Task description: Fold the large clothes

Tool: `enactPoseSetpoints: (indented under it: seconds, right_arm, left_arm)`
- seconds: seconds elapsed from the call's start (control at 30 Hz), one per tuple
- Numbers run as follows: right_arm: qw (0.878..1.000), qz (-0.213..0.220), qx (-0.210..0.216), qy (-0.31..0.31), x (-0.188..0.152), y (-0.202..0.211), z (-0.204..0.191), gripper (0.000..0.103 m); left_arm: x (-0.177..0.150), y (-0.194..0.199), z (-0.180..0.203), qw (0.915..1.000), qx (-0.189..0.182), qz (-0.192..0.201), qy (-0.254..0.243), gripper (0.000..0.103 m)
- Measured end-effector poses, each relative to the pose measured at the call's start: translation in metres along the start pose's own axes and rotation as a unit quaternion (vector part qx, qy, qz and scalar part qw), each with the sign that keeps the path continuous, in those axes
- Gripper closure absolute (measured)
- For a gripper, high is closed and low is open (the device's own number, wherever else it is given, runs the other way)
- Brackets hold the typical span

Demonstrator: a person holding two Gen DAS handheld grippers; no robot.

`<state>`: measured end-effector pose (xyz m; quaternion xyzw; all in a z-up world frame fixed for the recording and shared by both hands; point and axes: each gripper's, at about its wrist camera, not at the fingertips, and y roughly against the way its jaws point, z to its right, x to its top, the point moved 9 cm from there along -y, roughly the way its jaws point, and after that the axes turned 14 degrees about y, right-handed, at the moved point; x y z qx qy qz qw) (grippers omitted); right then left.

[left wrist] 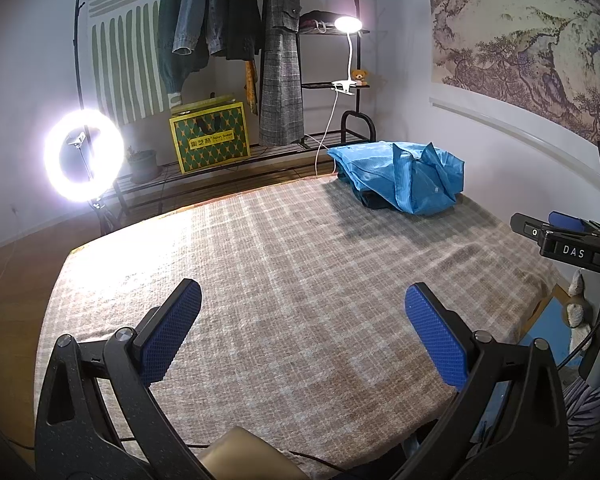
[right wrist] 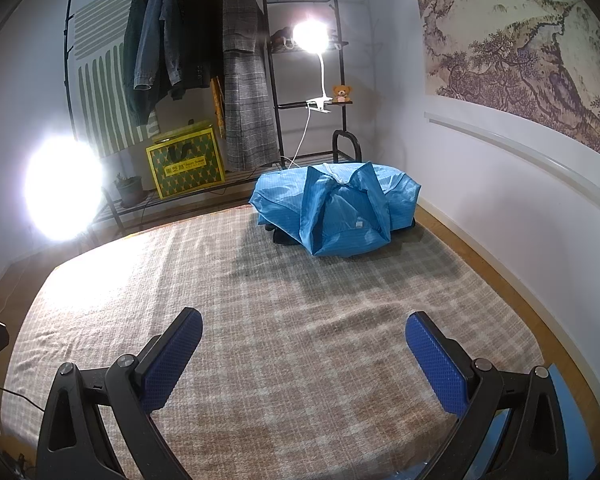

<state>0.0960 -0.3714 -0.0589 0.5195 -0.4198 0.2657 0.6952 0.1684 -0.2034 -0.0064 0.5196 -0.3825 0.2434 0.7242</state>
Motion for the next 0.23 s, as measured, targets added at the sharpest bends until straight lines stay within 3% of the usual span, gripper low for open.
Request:
enactPoseSetpoints:
  seconds: [0.23]
  right_arm:
    - [1.0,0.0,0.0,0.0,-0.0003,-0.0001,0.0003,0.0]
  left_arm:
    - [-0.0001,0.0037,0.0029,1.0,-0.006,0.002,0.003,0.0]
